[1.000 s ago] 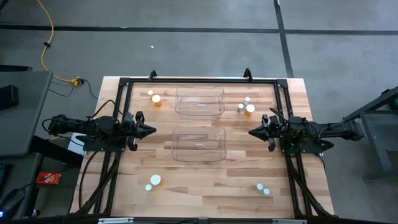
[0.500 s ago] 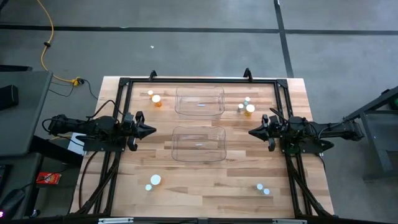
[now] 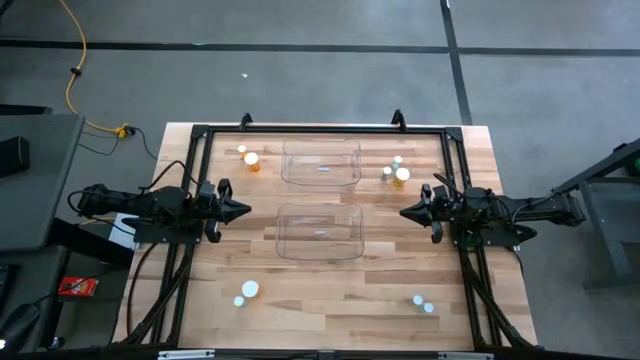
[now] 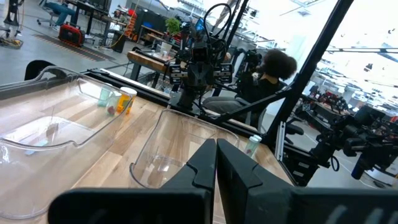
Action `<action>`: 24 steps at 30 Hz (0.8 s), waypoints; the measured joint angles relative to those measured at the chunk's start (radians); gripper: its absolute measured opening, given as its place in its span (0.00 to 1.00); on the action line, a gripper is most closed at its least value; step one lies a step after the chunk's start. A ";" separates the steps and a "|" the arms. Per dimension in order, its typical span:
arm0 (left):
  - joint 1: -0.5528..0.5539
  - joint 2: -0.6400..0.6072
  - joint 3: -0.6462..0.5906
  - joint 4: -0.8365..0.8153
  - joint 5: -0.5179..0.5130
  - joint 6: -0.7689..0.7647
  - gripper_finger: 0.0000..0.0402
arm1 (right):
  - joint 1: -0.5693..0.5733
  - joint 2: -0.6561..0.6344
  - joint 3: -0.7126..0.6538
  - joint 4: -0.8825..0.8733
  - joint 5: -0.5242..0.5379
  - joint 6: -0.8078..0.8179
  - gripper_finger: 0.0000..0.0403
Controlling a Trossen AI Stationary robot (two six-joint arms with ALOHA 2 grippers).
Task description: Pick and place medicine bottles into bin by pill shape (circle, oval)
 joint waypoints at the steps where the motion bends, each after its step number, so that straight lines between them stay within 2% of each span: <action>1: 0.000 0.000 0.000 0.000 0.000 0.000 0.01 | 0.000 0.000 0.000 0.000 0.000 0.000 0.00; 24: 0.000 0.000 0.000 0.000 -0.013 -0.001 0.01 | 0.000 0.000 0.000 0.000 0.000 0.000 0.00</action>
